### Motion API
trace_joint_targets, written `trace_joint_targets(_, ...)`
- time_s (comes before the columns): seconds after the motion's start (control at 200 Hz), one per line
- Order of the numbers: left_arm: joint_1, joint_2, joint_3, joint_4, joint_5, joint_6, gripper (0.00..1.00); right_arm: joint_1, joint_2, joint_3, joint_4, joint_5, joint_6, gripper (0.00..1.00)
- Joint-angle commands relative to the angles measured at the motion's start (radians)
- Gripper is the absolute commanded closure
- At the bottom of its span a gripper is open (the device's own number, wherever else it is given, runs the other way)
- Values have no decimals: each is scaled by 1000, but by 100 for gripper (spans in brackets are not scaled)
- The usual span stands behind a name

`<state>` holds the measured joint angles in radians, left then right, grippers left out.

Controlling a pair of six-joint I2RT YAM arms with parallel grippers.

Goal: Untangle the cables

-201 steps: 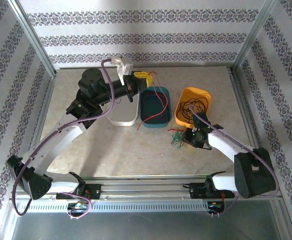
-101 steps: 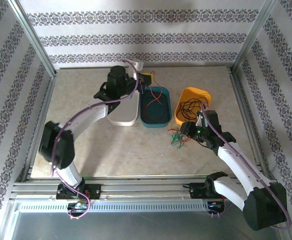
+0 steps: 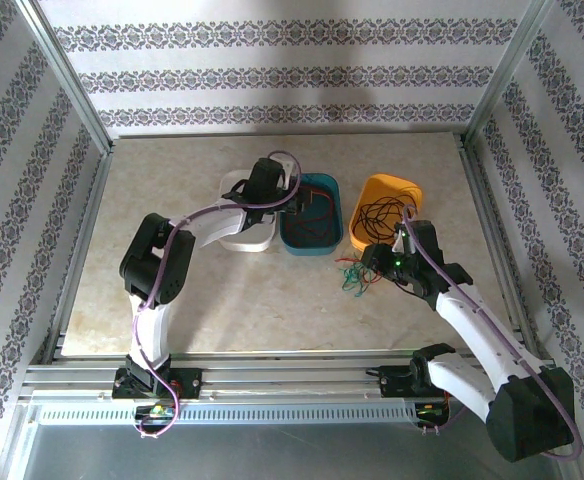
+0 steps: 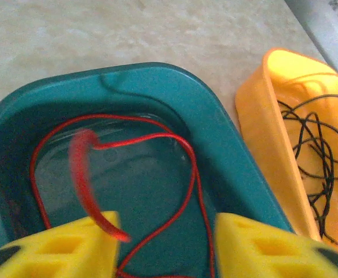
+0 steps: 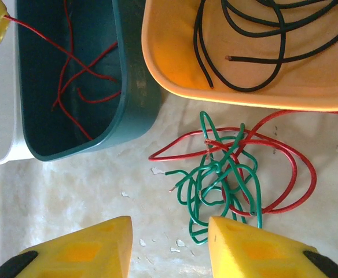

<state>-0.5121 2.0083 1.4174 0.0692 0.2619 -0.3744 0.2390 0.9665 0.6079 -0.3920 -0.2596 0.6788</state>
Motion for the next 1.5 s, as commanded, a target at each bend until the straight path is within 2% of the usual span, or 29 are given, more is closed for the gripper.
trace_joint_targets(0.0, -33, -36, 64, -60, -82, 79, 39, 12, 1, 29, -10, 35, 10, 61)
trace_joint_targets(0.18, -83, -129, 111, -121, -132, 204, 19, 10, -2, 20, -20, 84, 29, 61)
trace_joint_targets(0.31, -127, -164, 173, -255, -201, 292, 14, 5, -10, 8, -21, 120, 45, 61)
trace_joint_targets(0.38, -140, -175, 191, -317, -180, 307, 13, 3, -6, 9, -27, 124, 46, 61)
trace_joint_targets(0.505, -183, -178, 187, -388, -6, 372, 14, -3, 10, 12, -51, 141, 45, 61)
trace_joint_targets(0.7, -297, -125, 136, -399, 141, 462, 16, -15, 78, 21, -78, 119, 53, 63)
trace_joint_targets(0.79, -333, -93, 118, -369, 146, 463, 17, -17, 119, 25, -80, 105, 49, 63)
trace_joint_targets(0.994, -368, -81, 47, -273, 71, 413, 19, -18, 231, 57, -63, 112, 30, 65)
trace_joint_targets(1.144, -368, -107, -12, -247, 42, 388, 19, -20, 291, 71, 10, 122, 18, 72)
trace_joint_targets(1.294, -365, -137, -63, -235, 13, 381, 18, -19, 347, 88, 22, 115, 11, 100)
trace_joint_targets(1.494, -343, -166, -105, -211, 22, 357, 17, -26, 268, 72, -53, 59, -67, 100)
